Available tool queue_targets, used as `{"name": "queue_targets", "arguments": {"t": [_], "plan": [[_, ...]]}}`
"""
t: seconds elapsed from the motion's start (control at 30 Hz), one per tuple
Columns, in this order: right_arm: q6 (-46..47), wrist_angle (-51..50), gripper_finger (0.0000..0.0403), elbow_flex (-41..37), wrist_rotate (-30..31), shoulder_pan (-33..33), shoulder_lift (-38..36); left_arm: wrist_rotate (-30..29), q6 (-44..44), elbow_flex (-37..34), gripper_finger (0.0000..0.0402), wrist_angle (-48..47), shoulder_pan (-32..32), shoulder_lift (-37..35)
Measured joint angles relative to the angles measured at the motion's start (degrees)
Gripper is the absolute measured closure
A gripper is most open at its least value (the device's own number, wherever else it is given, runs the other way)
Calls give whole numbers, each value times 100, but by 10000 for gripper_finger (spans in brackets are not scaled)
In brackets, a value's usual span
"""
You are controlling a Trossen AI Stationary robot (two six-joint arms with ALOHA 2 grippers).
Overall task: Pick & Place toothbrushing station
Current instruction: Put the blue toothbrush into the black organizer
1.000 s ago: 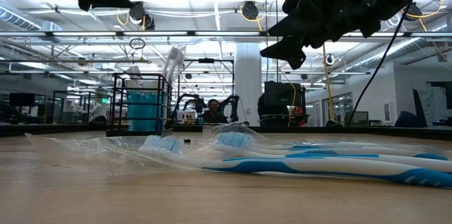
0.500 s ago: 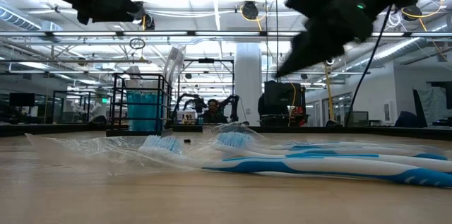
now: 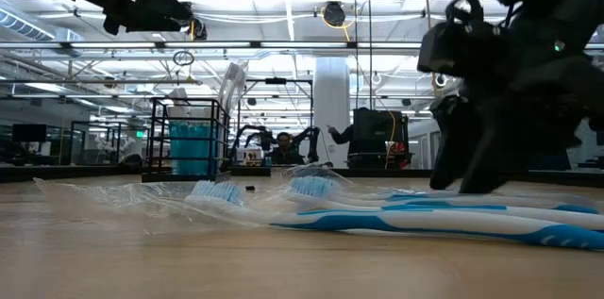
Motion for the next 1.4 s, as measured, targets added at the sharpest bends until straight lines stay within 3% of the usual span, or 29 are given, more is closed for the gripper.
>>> {"name": "queue_targets", "arguments": {"t": [0.13,0.3,0.5,0.93,1.17,1.4], "plan": [[175,41,152,13,-6,-23,251,2,-432,0,174,64,-10,2],[334,33,181,20,-149,-51,336,144,-380,0,174,65,-21,2],[316,-3,249,16,-297,-46,331,461,-125,2,174,222,-21,20],[118,-500,386,5,-310,-311,343,487,-202,2,174,222,-21,22],[136,-382,389,5,-279,-477,179,575,-250,2,174,244,-21,24],[-407,-345,389,-16,324,-544,-823,703,-211,2,174,354,-19,22]]}}
